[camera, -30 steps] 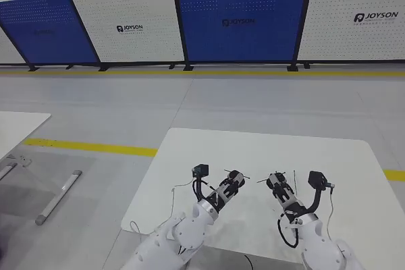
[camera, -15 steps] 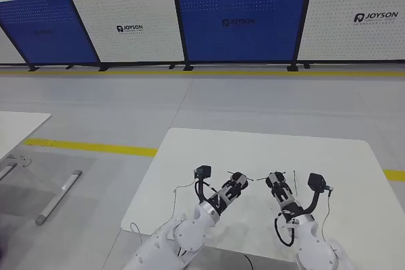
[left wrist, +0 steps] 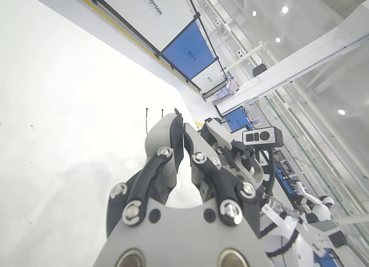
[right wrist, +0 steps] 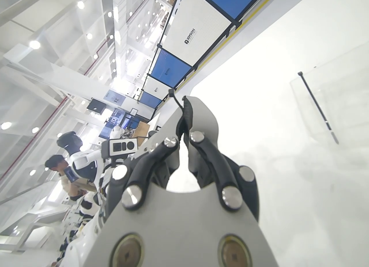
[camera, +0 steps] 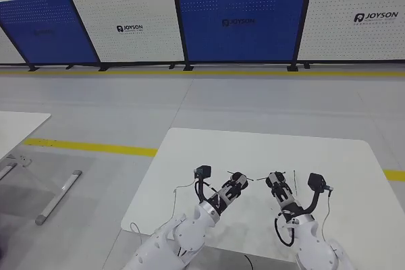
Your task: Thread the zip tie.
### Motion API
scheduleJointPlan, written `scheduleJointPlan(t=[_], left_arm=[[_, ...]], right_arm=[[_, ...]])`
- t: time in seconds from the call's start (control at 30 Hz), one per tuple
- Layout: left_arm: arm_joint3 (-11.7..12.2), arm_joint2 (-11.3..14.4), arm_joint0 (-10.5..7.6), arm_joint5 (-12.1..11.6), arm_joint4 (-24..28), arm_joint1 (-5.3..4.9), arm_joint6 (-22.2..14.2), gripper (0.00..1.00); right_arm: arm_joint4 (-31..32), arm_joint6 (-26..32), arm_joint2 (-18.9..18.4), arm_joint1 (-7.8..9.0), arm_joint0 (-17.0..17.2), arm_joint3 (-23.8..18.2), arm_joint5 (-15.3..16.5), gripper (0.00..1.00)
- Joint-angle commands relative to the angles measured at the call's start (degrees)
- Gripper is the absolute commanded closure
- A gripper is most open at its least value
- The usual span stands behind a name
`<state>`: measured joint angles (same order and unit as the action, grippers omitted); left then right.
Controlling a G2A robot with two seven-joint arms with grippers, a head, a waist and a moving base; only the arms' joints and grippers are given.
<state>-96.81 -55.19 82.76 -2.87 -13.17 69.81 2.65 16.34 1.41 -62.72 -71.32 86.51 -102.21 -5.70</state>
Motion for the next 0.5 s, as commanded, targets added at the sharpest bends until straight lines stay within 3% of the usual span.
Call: scheduleJointPlan(t=[0.0,0.33,0.47], left_arm=[[0.0,0.0,0.0,0.0,0.0,0.0,0.0,1.0],[0.0,0.0,0.0,0.0,0.0,0.0,0.0,1.0],[0.1,-0.2,-0.07,0.2,-0.9,0.05,0.7,1.0]], right_arm=[[0.0,0.0,0.0,0.0,0.0,0.0,0.0,1.0],[0.0,0.0,0.0,0.0,0.0,0.0,0.0,1.0],[2.9,-2.8,0.6,-0.26,0.4,0.0,-0.7,1.0]])
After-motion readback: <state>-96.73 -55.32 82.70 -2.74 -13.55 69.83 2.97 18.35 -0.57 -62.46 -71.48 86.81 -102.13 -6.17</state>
